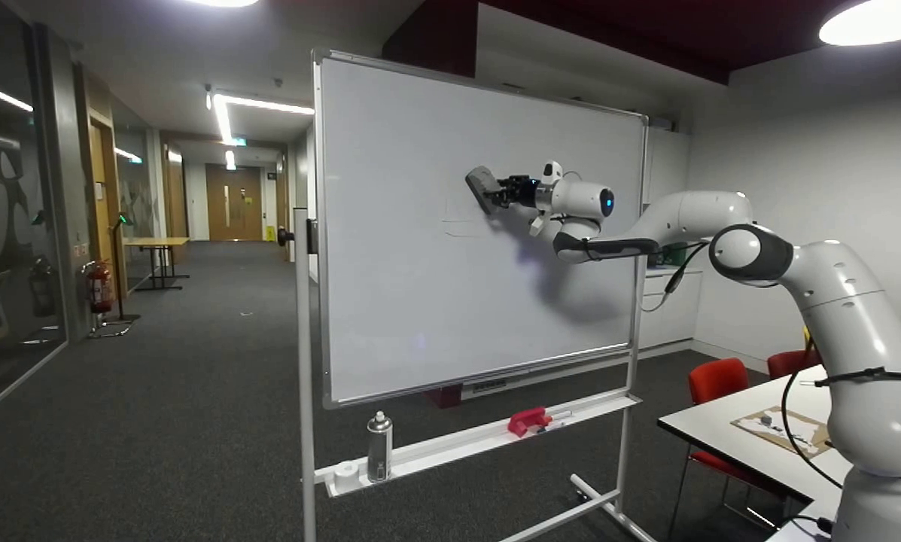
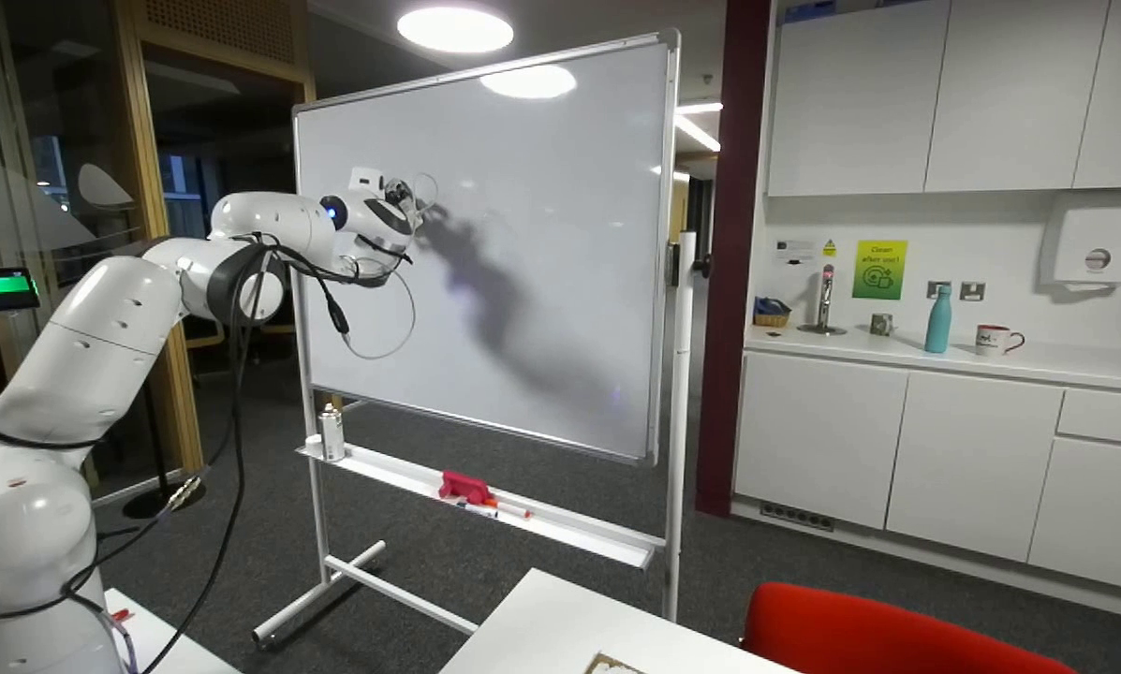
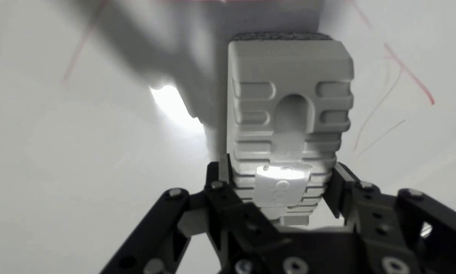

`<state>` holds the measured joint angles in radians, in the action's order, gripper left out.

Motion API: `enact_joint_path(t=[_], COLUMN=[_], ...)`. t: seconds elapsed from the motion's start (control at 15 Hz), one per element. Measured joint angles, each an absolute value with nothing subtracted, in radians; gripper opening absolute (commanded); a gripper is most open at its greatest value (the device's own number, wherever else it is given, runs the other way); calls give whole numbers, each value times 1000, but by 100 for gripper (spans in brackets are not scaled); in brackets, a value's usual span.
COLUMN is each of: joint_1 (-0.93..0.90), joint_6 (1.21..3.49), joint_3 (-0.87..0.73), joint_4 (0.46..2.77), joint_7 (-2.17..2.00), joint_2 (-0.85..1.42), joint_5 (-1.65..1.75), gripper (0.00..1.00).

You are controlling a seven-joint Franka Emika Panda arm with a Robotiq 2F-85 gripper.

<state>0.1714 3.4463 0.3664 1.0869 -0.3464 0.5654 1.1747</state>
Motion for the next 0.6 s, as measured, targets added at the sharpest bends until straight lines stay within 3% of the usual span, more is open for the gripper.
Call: enact_joint_path(t=[0.6], joint_1=[198], joint_6=[3447], joint_3=[411], joint_4=[1213], joint_7=[-355], joint_2=[563], joint_5=[1385], gripper=[34])
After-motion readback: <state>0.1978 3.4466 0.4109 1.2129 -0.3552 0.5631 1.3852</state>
